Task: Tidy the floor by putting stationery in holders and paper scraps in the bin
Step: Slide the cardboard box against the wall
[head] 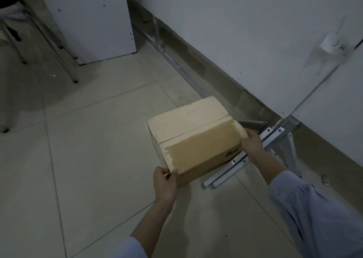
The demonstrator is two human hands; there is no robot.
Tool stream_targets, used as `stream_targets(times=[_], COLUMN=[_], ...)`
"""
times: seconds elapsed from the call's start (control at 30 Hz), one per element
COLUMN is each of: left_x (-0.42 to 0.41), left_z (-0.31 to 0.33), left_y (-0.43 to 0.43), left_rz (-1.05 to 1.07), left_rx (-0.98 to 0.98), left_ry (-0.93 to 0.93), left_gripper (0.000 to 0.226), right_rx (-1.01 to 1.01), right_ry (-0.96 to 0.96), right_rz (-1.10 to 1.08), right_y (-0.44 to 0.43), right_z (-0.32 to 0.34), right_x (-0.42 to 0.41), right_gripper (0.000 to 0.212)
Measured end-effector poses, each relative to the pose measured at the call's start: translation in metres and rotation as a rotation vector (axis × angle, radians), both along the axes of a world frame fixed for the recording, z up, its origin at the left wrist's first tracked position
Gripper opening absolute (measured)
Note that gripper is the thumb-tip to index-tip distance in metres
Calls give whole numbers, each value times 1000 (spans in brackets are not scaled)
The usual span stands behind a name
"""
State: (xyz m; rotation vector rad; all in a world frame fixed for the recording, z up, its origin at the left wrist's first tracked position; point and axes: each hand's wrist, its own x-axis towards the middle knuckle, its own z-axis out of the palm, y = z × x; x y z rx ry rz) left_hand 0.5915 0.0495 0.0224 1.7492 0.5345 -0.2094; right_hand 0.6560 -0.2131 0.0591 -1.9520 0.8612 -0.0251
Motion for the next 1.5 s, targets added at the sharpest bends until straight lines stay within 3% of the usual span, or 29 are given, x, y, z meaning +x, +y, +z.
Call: stream_targets(times=[0.17,0.37,0.53,0.67,0.83,1.1,1.5], left_x=[6,5,1,-11,-30,-70,-205], left_z=[4,9,18,27,51,103,204], left_y=[-13,-30,-30,-15,-1,18,59], left_rz=[-34,-116,-150,-356,-411,-532,-633], left_rx=[76,89,64,36,143,421,682], left_ry=[44,82,103,96,9,-179,-330], left_gripper=[29,19,26,44,57,55,65], right_rx=[-149,-195,-186,-194,-172,-109,-123], right_ry=[137,257,261,278,203,59,-53], right_rz=[73,267,376,426,422,354,389], right_y=[6,42,68,80,100,122,126], right_z=[-5,-1,2,10,24,62,172], right_x=[0,-5,-17,-32,-63,-127,-276], right_gripper=[67,68,70,67,54,50,45])
